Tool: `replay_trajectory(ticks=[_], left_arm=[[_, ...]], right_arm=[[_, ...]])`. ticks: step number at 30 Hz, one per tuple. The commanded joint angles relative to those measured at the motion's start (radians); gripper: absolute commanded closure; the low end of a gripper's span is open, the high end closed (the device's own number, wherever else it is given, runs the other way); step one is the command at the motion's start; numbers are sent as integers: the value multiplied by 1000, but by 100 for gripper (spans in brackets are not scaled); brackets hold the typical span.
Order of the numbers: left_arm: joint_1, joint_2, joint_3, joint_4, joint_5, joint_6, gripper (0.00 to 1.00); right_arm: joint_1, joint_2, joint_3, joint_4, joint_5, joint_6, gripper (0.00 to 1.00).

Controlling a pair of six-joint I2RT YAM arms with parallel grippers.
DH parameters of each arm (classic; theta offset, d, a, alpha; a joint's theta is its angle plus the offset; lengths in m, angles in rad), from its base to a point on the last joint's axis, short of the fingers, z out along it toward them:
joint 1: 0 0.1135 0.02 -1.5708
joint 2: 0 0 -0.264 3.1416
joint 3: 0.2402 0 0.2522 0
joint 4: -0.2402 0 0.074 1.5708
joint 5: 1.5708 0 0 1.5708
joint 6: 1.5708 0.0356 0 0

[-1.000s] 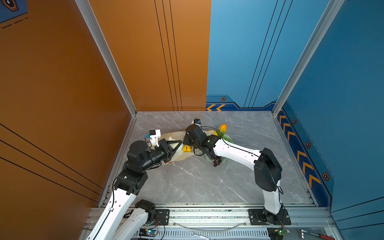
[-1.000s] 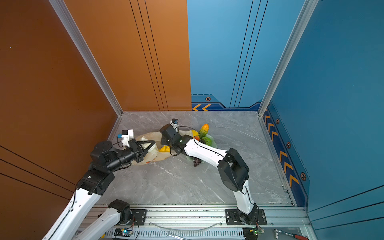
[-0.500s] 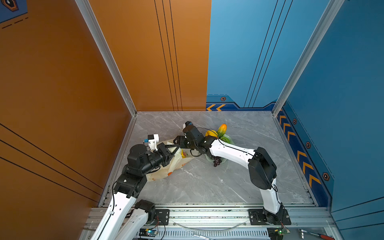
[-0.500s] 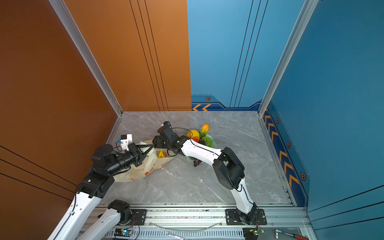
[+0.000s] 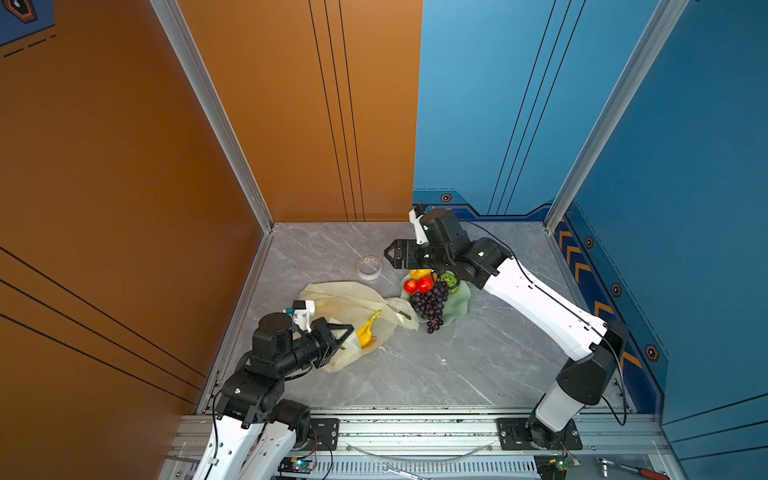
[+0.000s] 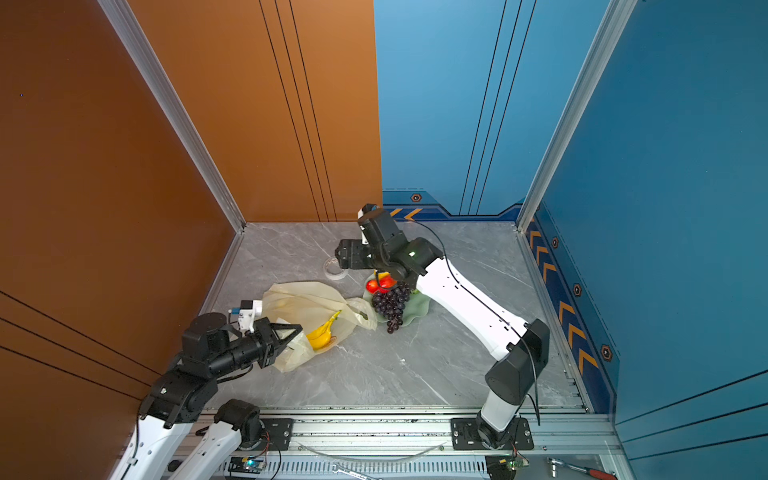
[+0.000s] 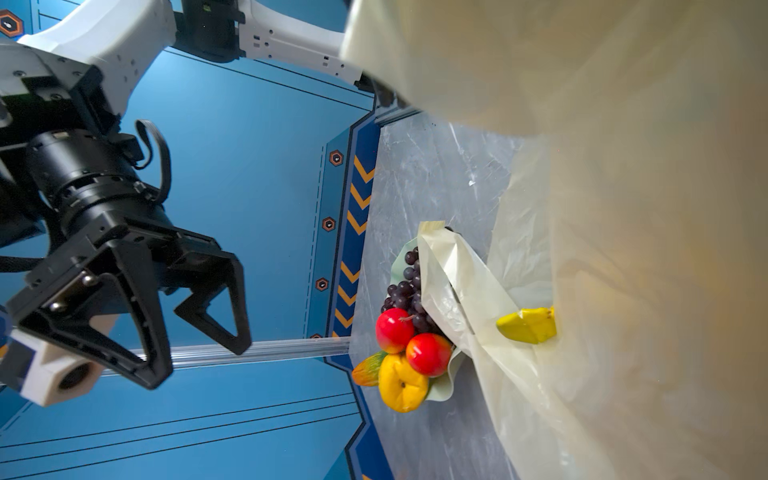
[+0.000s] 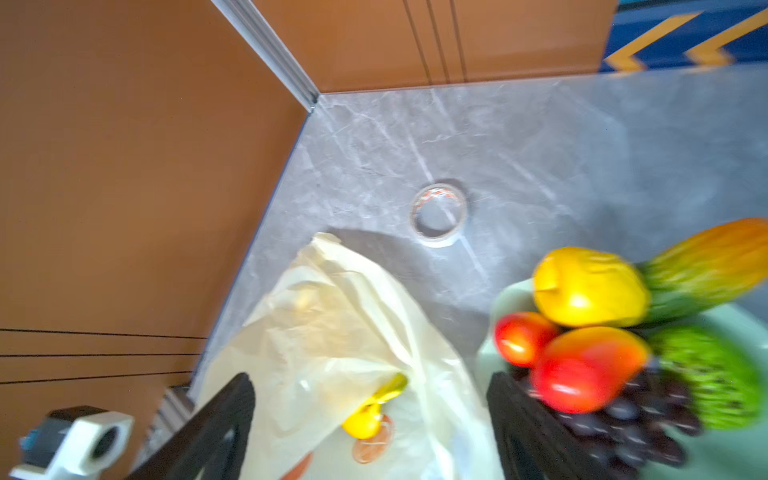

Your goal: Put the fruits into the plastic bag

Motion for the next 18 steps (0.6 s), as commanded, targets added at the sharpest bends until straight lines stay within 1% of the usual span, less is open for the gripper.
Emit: replay_trajectory(ticks=[1,2,4,7,12,15,18], left_arm=[[7,-18,-17,-46,6,15,100],[7,-18,-18,-46,5,15,100],[7,-16,-19,-46,3,18,100],[7,-5,-18,-46,3,28,100],[6,-2,-20,-45,-4,29,100],[6,-1,-21,-46,-2,30,100],[4,-11,-31,-46,1,20,100]], right_arm=[[-104,4,-4,-219,7,-48,6],[-126,-4,-43,-219,-9,-43,6],[-152,-14,-69,-217,4,-42,5],[-152,-3,-81,-217,-2,-48,5],[-175,38,-130,-217,-54,6,5],[-151,45,-125,-204,-43,-40,6],[-101,54,-111,-176,-138,-94,7]])
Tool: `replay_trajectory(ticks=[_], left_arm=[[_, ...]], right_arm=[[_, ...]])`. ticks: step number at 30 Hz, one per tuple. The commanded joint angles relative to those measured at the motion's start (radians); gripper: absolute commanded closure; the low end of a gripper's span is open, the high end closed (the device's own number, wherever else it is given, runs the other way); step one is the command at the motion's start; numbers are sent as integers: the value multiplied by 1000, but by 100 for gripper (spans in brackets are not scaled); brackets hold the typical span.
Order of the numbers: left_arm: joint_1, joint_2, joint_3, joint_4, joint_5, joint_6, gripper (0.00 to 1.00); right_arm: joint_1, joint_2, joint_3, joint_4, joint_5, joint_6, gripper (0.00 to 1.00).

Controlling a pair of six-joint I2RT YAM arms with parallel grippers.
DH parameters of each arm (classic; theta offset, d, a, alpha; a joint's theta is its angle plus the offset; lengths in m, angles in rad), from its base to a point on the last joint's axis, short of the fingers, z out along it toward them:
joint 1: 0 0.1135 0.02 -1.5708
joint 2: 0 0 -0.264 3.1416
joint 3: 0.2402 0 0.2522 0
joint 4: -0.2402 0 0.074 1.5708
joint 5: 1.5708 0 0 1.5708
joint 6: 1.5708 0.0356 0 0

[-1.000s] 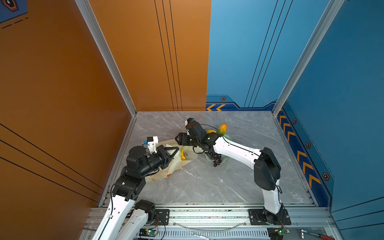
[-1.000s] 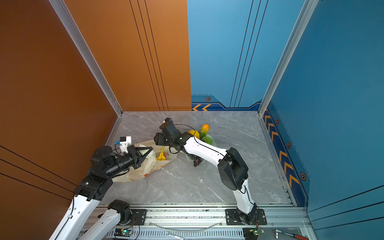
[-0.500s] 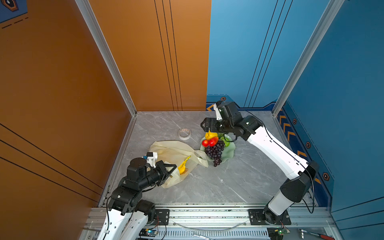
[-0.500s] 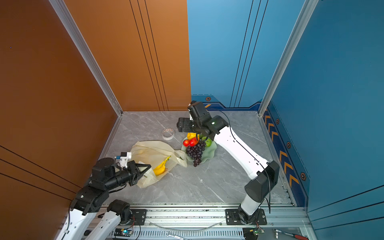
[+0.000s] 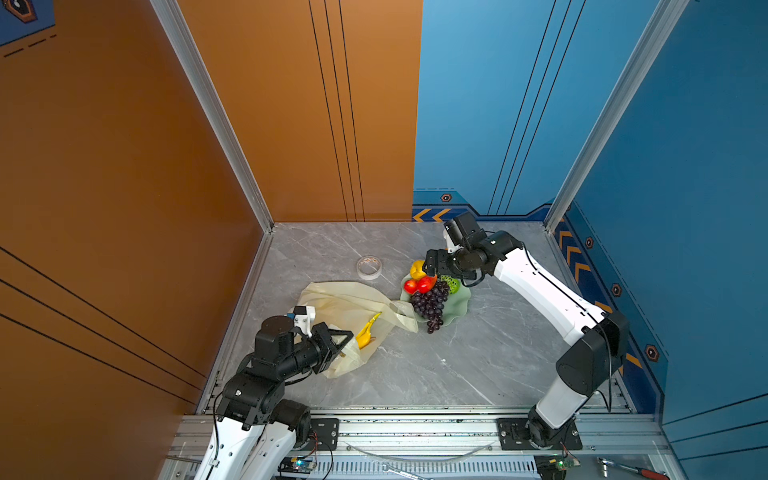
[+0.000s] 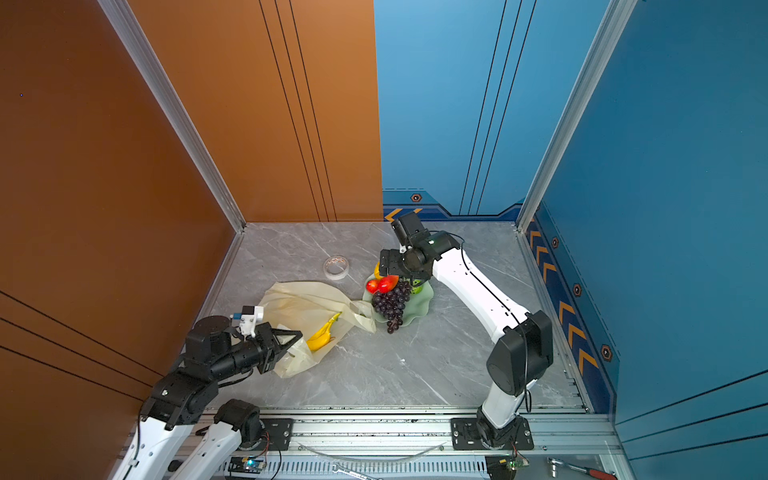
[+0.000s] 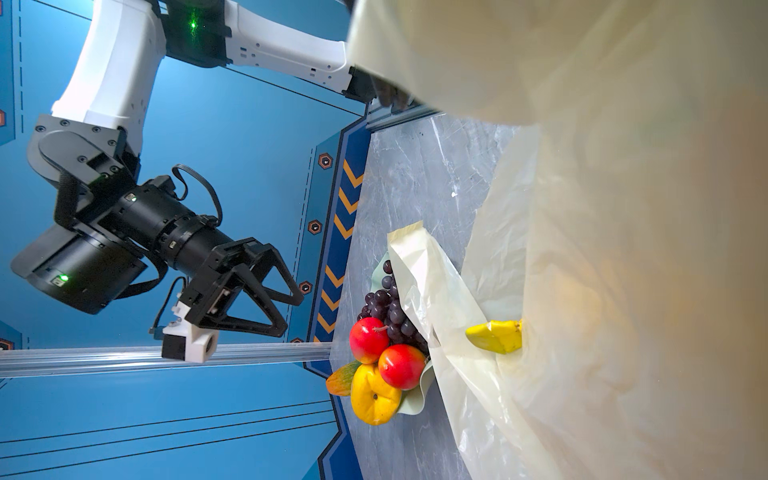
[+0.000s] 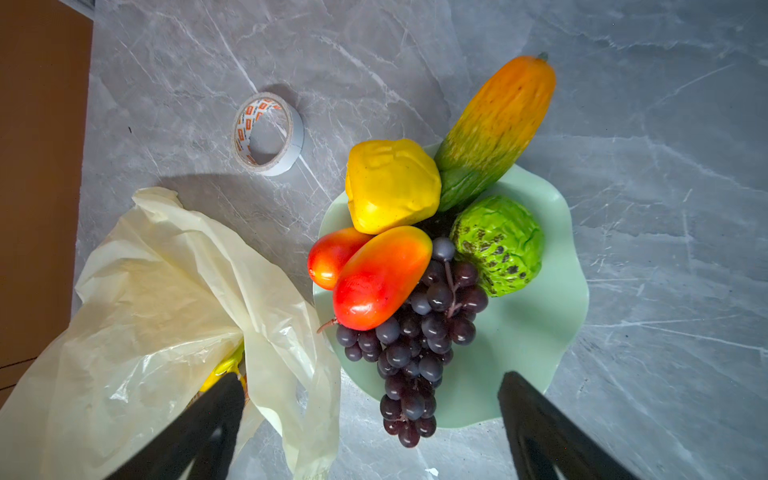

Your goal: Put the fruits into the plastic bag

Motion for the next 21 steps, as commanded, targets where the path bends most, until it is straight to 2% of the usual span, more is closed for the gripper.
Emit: replay_trajectory(ticks=[1,3,6,9,15,21], left_arm=[[2,-12,-24,-17,0,14,100],[1,-22,-22,-34,-6,12,100],[-1,-35,-24,-43,-18,6,100],[-2,-35,-25,-43,-21,4,100],[-2,-41,-9,-55,-24,3,100],[-2,-59,12,-87,-38,1,100]], right_arm=[[68,13,14,-14,-104,-83,7],[120,18,29,-51,-151,-192,7],[251,18,11,-125,-146,-426,7],[335,52,-3,-175,-65,-585,7],[369,183,35,-167,89,-648,9],[374,286,136,-137,177,-667,14]])
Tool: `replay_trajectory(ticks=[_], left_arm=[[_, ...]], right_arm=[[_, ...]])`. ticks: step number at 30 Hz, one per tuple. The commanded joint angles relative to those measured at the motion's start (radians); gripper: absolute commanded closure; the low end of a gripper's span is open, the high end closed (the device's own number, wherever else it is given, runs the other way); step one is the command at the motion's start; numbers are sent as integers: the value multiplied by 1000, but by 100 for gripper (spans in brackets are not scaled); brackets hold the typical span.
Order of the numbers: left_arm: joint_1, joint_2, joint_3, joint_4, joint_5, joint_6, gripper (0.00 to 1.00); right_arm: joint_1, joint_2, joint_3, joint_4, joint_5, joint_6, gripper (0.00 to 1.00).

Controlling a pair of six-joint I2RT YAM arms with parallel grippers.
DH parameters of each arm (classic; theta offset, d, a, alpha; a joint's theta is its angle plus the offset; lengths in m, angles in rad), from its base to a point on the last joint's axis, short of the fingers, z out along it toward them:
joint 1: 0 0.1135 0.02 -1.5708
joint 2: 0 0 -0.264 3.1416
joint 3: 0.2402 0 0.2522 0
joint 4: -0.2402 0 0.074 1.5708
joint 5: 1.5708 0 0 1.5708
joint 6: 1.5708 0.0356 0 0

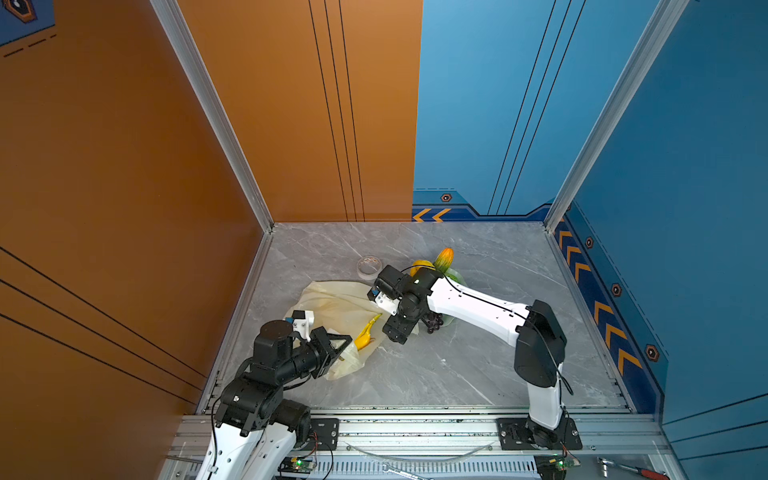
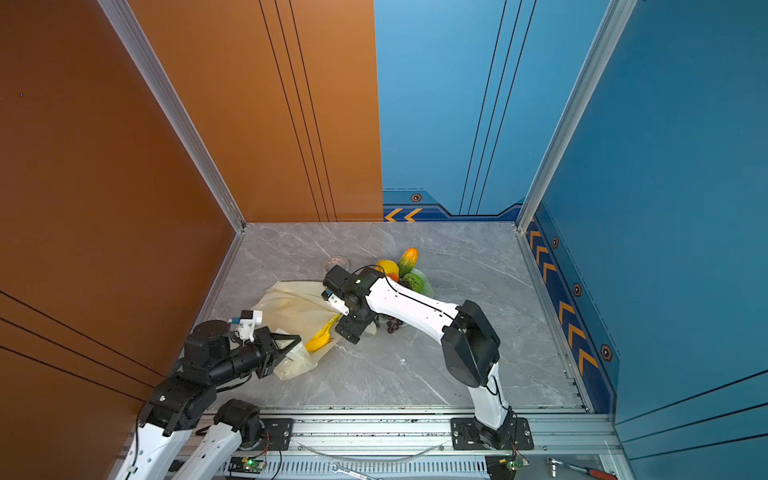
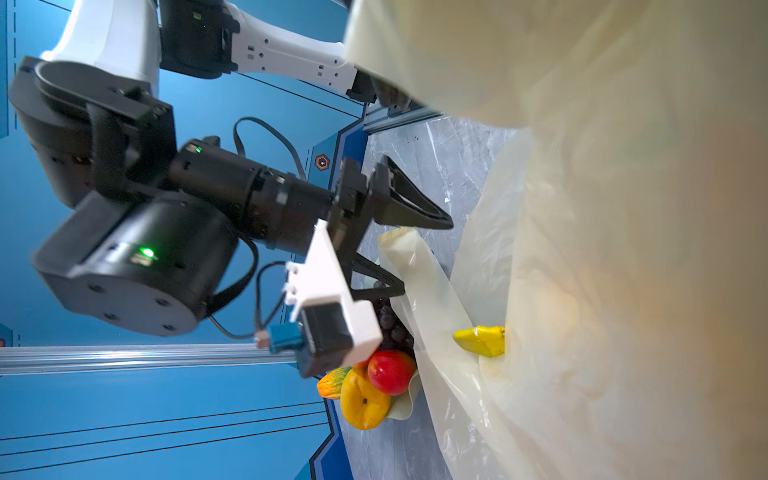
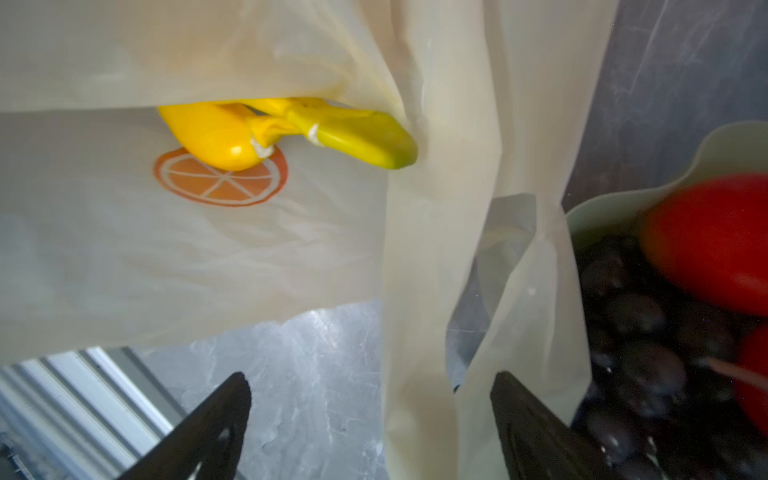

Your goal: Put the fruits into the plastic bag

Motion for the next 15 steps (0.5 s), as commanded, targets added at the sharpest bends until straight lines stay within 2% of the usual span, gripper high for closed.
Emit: replay_trajectory(ticks=[1,3,11,13,15], left_arm=[[-2,-16,25,-41,-32,3,100],[-3,-21,28,-49,-37,4,100],[-3,-36,31,-70,-50,4,100],[-3,-40,32,-75,-49,4,100],[-3,-45,30,-82,-52,6,100]], right_arm=[[-2,21,92,-13,88,-46,15],[-5,40,113,-13,89,-52,21],[-20,22,103,-13,58,-54,79],[-31,16,97,-13,32,-49,89],[-49,9,92,-10,-12,-33,90]])
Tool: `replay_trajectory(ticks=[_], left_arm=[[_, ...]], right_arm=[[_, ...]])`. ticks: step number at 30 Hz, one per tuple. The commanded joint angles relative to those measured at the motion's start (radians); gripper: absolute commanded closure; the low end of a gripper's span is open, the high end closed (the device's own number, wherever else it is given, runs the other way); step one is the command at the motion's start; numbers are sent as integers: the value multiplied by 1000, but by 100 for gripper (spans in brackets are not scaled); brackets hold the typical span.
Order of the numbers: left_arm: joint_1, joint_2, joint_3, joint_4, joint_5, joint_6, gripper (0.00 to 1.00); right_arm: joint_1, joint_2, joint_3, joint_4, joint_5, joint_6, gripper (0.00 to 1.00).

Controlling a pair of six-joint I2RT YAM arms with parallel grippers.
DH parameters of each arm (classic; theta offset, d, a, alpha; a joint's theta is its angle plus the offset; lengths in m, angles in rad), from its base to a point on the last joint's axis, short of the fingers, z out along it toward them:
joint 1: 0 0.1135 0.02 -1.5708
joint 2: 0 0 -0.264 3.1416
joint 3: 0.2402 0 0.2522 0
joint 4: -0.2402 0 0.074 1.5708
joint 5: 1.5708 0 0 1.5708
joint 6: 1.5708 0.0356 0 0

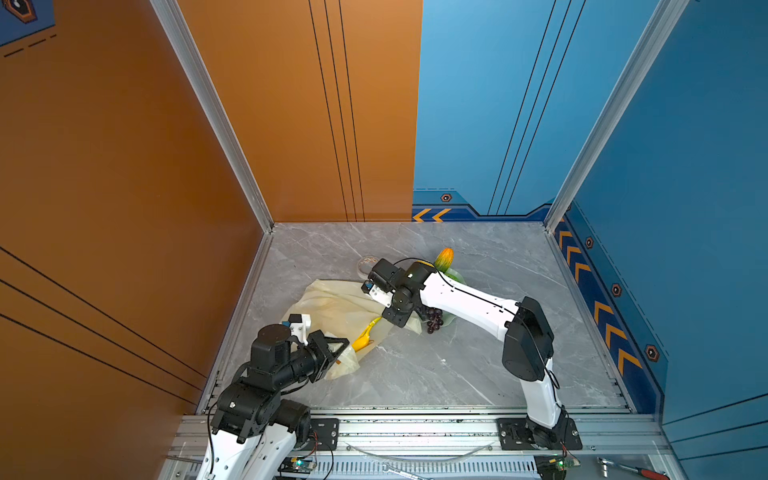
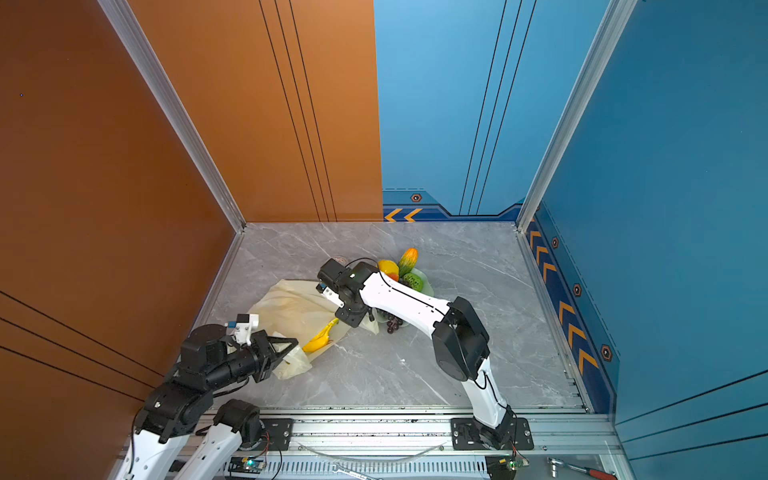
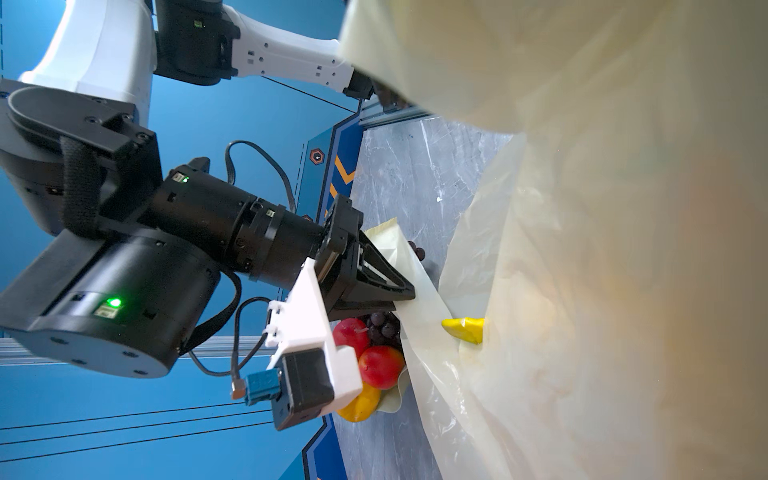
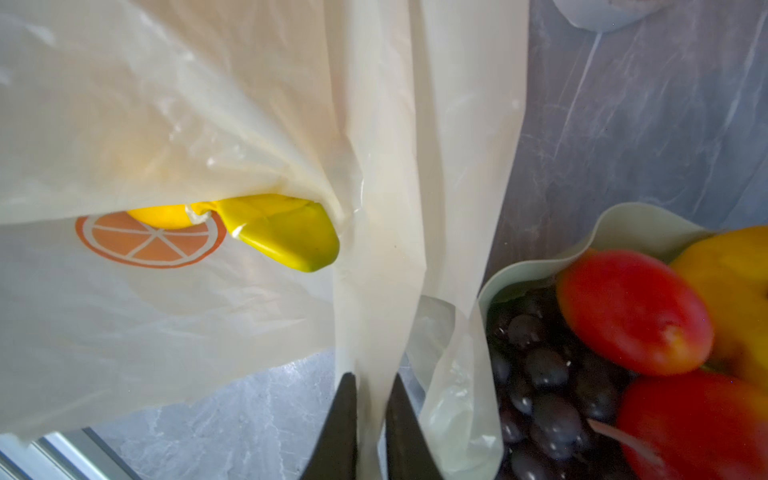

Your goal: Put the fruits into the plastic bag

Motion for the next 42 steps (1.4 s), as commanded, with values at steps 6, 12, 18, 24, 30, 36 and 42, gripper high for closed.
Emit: replay_trajectory(ticks=[6,12,18,24,30,36,42], left_arm=[[-3,-31,16,-44,-31,4,100],[-5,-18,61,-117,-32,78,100],[-4,49,166,-164,-52,168,100],[-2,158,374,-158,-123,279,100],[-2,192,376,-194,-95,302,100],[-2,76,164,-168,-94,228,100],[-2,58,148,-151,-86,198,100]], right_arm=[[-52,-36,-22,-14,-154,61,100],[-110,-135,59,112,-263,250,100],[-184,-188,156,350,-364,512,100],[-204,-135,324,437,-391,663,100],[-248,-98,268,452,-415,687,100],[-283,-112,65,458,-373,642,100],[-307,-117,74,434,-369,635,91]])
